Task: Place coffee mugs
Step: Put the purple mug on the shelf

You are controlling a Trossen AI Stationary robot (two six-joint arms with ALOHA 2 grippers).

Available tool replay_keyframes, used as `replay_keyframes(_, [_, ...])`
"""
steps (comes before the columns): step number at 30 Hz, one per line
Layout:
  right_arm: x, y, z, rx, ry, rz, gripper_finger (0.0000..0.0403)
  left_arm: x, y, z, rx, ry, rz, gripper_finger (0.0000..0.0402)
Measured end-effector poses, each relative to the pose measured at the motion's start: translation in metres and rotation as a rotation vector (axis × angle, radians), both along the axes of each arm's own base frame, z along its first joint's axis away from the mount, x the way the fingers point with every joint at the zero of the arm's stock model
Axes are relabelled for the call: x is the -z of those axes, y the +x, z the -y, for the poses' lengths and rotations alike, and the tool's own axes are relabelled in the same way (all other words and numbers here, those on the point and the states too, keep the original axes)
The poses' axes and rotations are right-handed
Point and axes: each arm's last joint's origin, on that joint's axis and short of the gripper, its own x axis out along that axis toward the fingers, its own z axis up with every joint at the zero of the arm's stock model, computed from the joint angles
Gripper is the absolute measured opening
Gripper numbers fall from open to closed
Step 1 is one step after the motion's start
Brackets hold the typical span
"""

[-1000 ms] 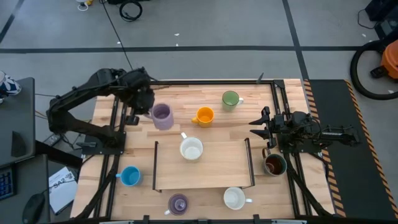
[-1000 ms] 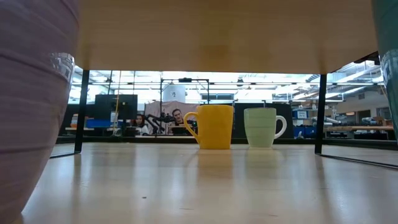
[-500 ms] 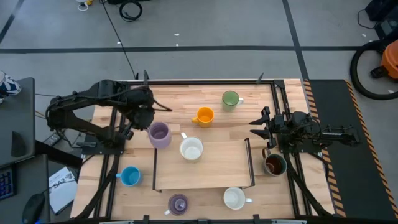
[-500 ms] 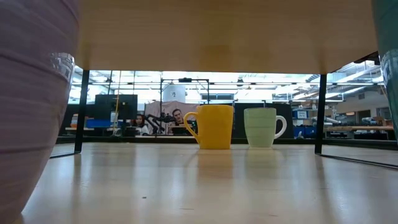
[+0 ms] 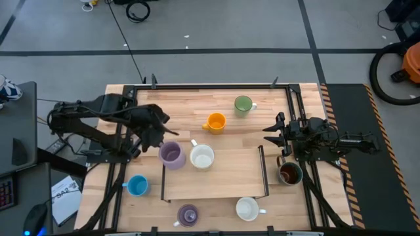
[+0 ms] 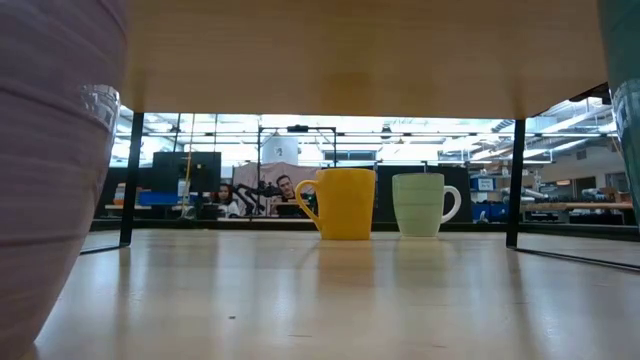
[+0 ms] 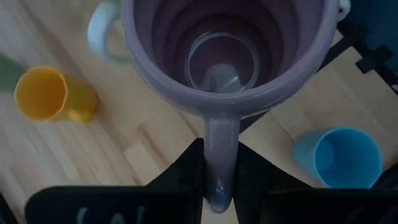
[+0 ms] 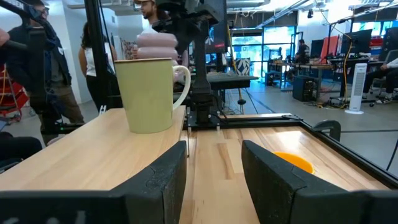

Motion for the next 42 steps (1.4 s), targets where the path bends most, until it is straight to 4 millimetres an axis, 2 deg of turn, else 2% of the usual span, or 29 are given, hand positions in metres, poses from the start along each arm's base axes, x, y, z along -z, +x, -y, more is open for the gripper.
replay_keyframes(10, [0.0,0.0,0.0,0.0,0.0,0.0,0.016,0.008,0.006,0.014,0.063,-0.002,0.031,0.0058])
replay_keyframes(23, [0.0,0.0,0.0,0.0,0.0,0.0,0.016,0.016,0.021,0.016,0.17,0.054,0.032,0.0058])
replay_keyframes(32, [0.0,0.0,0.0,-0.001,0.0,-0.002,0.016,0.025,0.033,0.016,0.283,0.121,0.031,0.0058])
replay_keyframes(42, [0.0,0.0,0.0,-0.001,0.007,-0.002,0.016,0.036,0.046,0.007,0.254,0.125,-0.025,0.0058])
